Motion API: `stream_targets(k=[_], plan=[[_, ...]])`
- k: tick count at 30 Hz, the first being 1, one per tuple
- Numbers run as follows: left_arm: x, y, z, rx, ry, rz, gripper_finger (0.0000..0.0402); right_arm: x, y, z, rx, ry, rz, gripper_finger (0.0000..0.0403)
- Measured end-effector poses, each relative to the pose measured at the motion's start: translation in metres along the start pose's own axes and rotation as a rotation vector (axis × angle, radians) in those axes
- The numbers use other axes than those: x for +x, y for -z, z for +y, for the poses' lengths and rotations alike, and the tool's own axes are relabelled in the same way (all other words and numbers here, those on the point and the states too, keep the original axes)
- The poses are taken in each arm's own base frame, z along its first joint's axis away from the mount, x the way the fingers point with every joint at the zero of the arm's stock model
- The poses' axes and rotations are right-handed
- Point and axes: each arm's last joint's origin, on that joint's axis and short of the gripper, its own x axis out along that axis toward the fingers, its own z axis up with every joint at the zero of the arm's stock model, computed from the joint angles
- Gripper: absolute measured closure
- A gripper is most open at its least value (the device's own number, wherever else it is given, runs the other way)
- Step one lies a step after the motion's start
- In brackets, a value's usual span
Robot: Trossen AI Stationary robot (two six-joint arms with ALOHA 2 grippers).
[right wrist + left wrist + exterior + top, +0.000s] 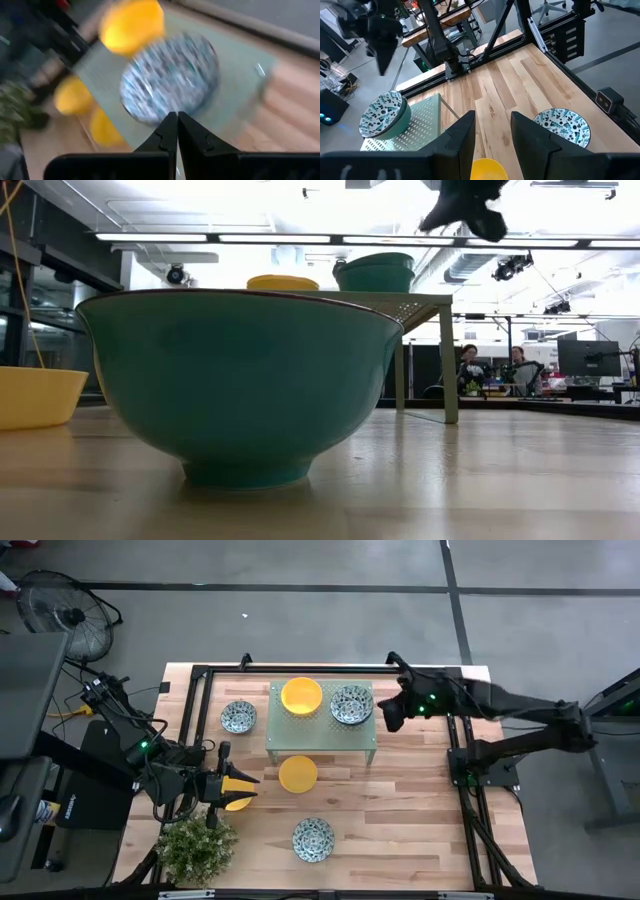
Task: Pick & Place Mini bowls
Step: Stack the blue bowl on top of the blue bowl on the shelf
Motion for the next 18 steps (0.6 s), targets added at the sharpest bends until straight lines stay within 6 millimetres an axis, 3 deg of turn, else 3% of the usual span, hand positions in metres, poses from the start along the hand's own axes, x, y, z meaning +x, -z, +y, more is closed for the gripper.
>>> stream_targets(k=[5, 12, 18], plan=[[0.0, 0.0, 0.0, 0.0, -0.005, 0.001, 0.028, 0.013, 0.01, 0.001, -0.138, -0.092, -0.26, 0.0402], [0.0, 0.0, 0.0, -0.019, -0.006, 0.0, 0.028, 0.047, 0.043, -0.013, -0.162, -0.099, -0.388, 0.0403], [0.0, 0.0, 0.0, -0.027, -0.006, 0.0, 0.028, 0.055, 0.059, -0.021, -0.151, -0.1, -0.45, 0.0403]])
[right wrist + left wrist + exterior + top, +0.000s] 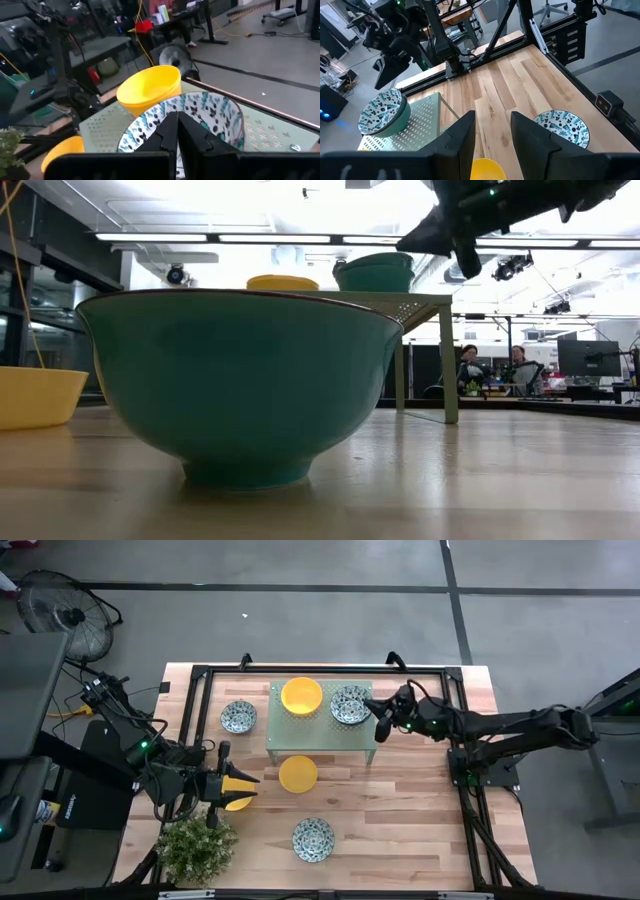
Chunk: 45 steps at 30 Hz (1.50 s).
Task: Pick & Place Mini bowls
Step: Stack the blue bowl on top of the blue bowl on the shelf
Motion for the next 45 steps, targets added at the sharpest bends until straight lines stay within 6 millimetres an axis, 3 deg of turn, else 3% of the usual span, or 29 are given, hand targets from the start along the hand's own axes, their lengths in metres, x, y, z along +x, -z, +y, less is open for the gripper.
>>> stream_targets(k=[45], plan=[[0.0, -0.0006, 0.0011, -0.001, -0.036, -0.003, 0.028, 0.0006, 0.0025, -0.004, -0.017, 0.032, 0.02, 0.0403]])
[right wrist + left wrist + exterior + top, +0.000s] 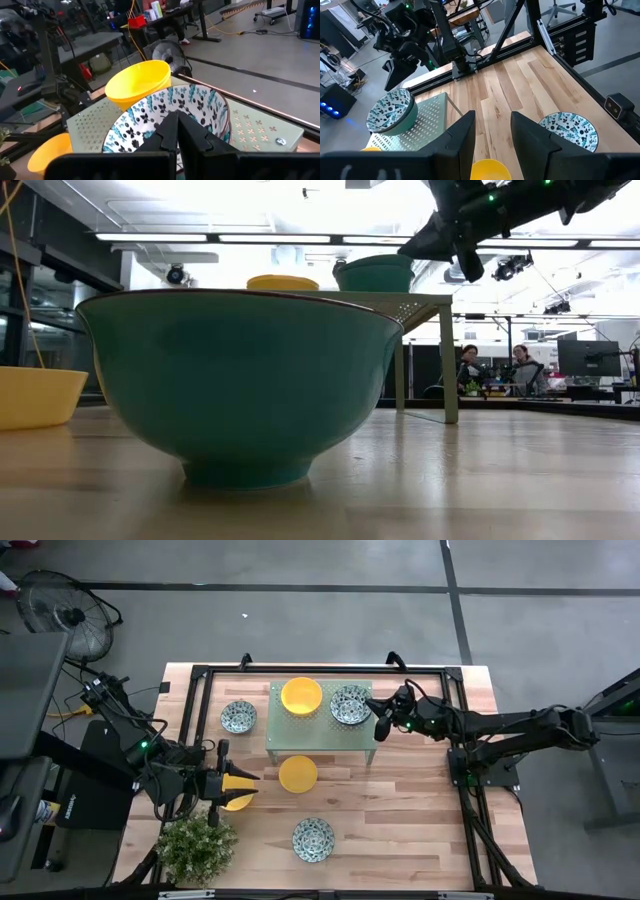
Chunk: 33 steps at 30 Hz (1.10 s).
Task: Pick & Place Mini bowls
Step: Stack the blue bowl on top of the blue bowl on the shelf, then stack the blue bowl on top of the blue bowls on the shelf
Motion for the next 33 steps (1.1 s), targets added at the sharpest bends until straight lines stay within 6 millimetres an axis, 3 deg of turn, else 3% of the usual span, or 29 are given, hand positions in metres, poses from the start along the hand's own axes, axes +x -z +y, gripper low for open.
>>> stream_targets(k=[22, 33], plan=[[0.0, 0.0, 0.0, -0.005, -0.006, 0.0, 0.028, -0.001, 0.004, 0.0, -0.005, -0.044, 0.061, 0.0403], [0.0, 0.0, 0.0, -0.015, -0.007, 0.0, 0.028, -0.03, -0.01, 0.016, 0.037, -0.194, 0.001, 0.0403]])
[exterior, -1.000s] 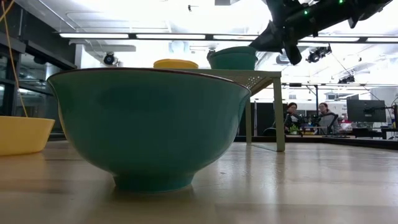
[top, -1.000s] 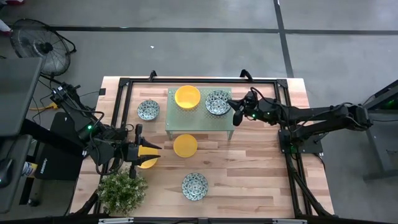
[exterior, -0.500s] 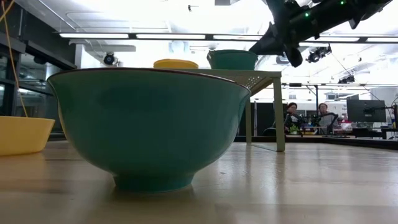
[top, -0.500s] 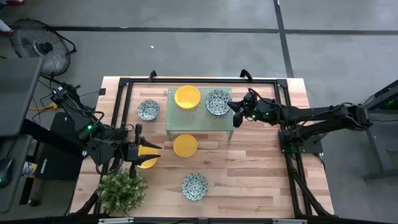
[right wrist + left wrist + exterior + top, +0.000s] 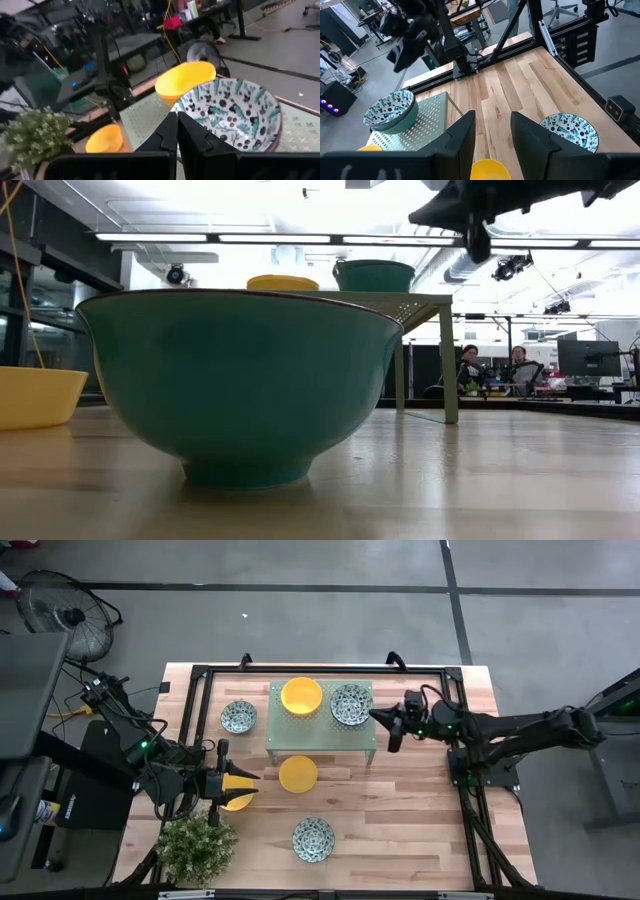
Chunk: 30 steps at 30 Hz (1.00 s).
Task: Pick & Place Mini bowls
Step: Stack the blue bowl on top of the blue bowls on the shelf
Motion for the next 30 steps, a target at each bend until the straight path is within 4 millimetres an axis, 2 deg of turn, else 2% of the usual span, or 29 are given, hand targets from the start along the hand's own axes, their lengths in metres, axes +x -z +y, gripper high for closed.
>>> stream_targets(k=[12, 22, 30], plan=[[0.0, 0.0, 0.0, -0.001, 0.002, 0.0, 0.028, -0.027, 0.006, 0.015, -0.011, 0.042, 0.057, 0.0403], [0.0, 0.0, 0.0, -0.008, 0.006, 0.0, 0.028, -0.046, -0.012, 0.04, -0.096, 0.078, 0.118, 0.0403], [0.0, 0.0, 0.0, -0.008, 0.01, -0.001, 0.028, -0.06, -0.013, 0.053, -0.134, 0.093, 0.141, 0.0403]])
